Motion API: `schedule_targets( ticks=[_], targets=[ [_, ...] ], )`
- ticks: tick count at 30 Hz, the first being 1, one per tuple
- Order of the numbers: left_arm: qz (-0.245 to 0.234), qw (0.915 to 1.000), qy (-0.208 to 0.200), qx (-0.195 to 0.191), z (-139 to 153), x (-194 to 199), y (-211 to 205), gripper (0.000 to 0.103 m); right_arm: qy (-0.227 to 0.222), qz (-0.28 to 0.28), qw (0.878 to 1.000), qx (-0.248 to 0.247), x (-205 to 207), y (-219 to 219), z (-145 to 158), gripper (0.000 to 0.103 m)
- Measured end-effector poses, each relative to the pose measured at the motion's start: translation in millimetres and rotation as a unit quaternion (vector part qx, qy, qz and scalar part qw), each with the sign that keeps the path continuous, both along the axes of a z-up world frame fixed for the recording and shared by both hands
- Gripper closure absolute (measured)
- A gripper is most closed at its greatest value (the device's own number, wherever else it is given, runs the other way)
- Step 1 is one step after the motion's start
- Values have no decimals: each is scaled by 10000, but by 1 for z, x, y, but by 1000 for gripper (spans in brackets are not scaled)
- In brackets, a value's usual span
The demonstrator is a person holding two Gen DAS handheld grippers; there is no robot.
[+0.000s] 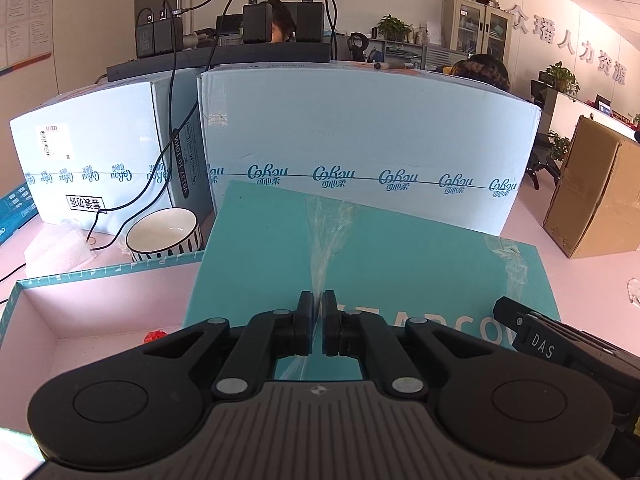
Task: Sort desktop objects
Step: 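Lower the teal package into the white box with both tools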
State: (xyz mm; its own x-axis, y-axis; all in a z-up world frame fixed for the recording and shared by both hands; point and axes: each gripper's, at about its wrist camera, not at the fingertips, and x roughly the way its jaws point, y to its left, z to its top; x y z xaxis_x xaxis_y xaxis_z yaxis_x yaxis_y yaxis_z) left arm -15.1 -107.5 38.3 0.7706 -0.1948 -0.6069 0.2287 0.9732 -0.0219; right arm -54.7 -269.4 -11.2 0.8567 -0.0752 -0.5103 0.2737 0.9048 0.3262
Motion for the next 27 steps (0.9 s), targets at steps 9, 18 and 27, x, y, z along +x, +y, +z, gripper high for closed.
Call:
schedule_targets(
  ticks=[9,18,27],
  targets=[
    [269,9996,-28,8,1,9,19,101,-21,253,9997,19,16,17,0,91],
    [626,9980,-26,14,2,17,44,101,-43,594,9982,45,34,38,-1,91],
    [919,9958,-16,-1,4,19,66,101,-48,875,9961,47,45,57,1,91]
  ],
)
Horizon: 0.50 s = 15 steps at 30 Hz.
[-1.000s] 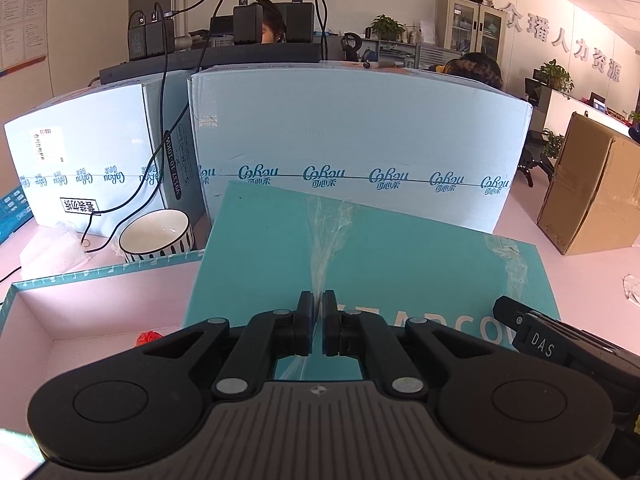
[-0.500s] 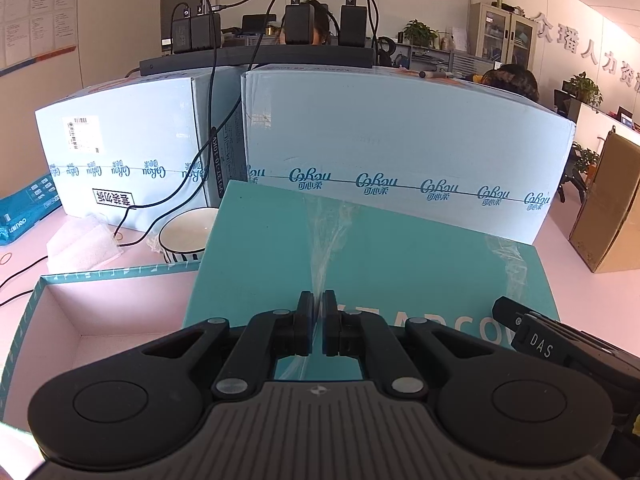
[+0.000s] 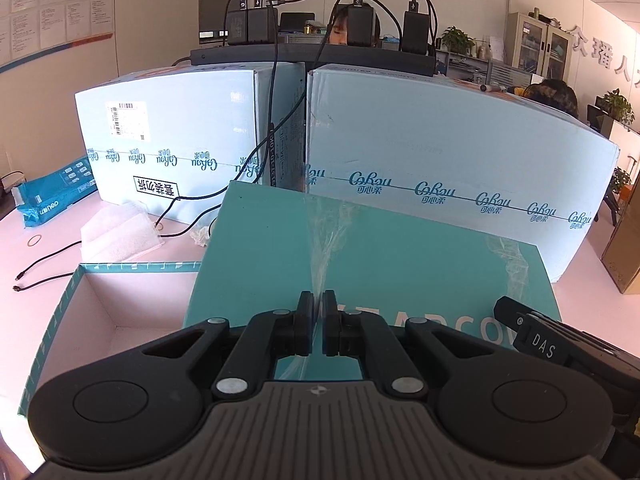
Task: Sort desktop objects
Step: 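Lower the teal package into the white box with both tools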
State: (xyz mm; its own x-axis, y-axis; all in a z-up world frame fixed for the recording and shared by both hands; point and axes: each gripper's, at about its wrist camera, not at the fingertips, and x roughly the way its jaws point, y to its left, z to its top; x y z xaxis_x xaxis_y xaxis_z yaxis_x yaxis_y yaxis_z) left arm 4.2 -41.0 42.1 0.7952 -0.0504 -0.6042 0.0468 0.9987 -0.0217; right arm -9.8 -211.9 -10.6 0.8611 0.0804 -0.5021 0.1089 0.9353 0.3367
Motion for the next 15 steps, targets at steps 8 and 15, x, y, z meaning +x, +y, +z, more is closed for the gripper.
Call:
schedule_targets(
  ticks=[8,15],
  targets=[
    [298,9996,-18,-24,2,3,23,101,19,277,9996,-25,11,22,1,91],
    [599,9982,18,-50,2,6,45,101,4,568,9984,-46,23,44,4,91]
  ],
)
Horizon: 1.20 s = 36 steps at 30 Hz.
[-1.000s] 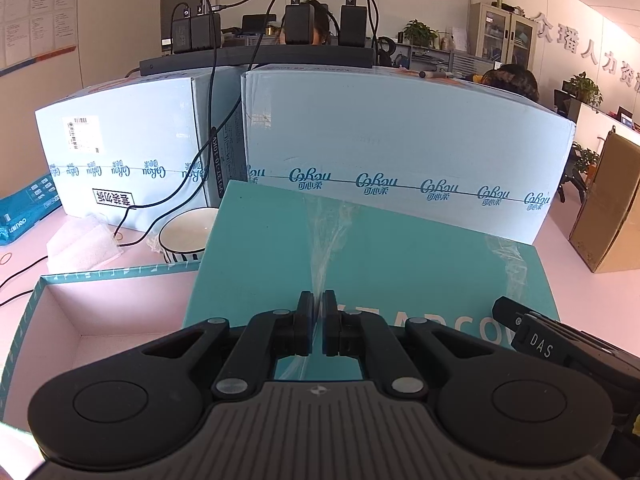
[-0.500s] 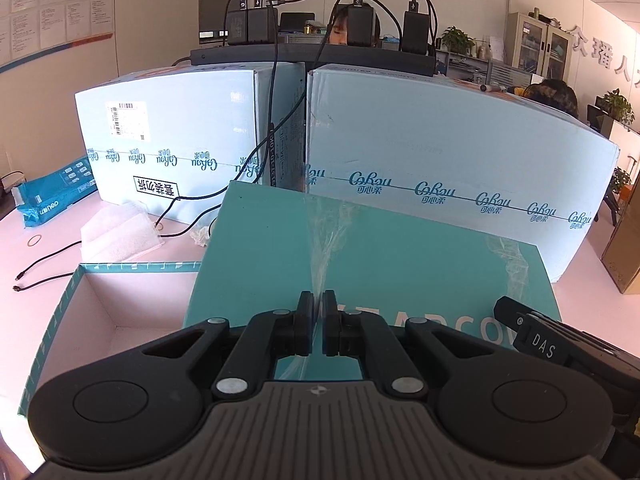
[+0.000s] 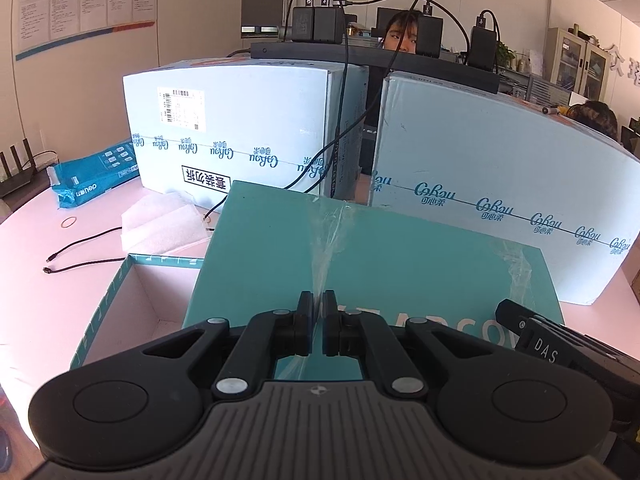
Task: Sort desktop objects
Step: 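Lower the teal package into the white box with both tools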
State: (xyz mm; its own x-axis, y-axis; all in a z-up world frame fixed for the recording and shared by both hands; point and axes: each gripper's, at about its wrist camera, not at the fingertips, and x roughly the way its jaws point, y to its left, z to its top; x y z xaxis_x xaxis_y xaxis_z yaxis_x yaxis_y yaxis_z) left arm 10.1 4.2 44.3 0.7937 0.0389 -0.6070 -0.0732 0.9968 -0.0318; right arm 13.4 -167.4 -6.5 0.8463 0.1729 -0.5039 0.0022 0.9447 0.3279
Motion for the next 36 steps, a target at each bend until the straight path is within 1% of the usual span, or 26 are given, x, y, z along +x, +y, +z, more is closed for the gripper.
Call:
schedule_targets(
  ticks=[9,20,36],
  targets=[
    [305,9995,81,-31,-3,5,22,101,29,303,9995,-33,15,24,0,92],
    [609,9981,36,-4,-3,7,42,101,43,580,9983,-11,26,44,1,92],
    [965,9953,24,-44,-2,1,66,101,-21,911,9958,-23,28,66,6,92]
  ],
)
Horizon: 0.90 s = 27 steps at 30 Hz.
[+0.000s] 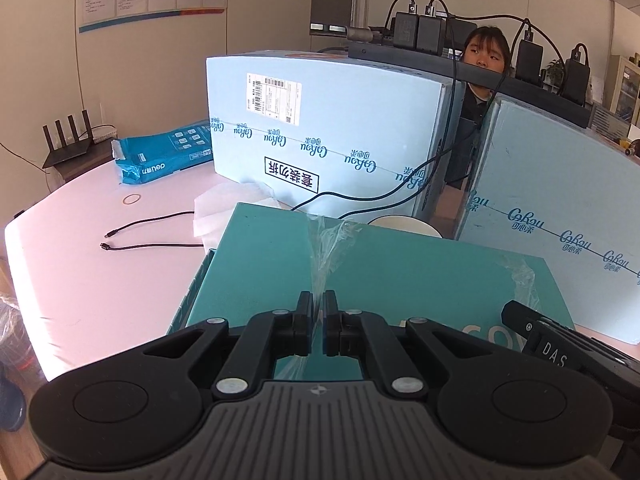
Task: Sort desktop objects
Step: 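Lower the teal package into the white box with both tools, then open both tools to release the teal package in the box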
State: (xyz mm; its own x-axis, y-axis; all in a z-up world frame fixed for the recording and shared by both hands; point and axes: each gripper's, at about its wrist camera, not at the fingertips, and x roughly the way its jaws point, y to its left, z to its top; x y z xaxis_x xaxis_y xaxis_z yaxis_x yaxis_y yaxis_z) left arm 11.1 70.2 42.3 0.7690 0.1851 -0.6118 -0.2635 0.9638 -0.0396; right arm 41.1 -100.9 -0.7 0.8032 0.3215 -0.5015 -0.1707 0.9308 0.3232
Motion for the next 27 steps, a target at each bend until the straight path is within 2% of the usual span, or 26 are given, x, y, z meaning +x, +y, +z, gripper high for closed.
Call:
schedule_targets(
  ticks=[16,23,27],
  targets=[
    [351,9994,32,6,-6,5,28,101,-38,381,9992,-113,5,32,0,92],
    [421,9988,245,-55,-15,10,38,101,87,467,9988,-155,8,38,-8,92],
    [362,9989,279,-143,-18,10,40,93,128,470,9987,-139,8,39,-11,92]
  ],
)
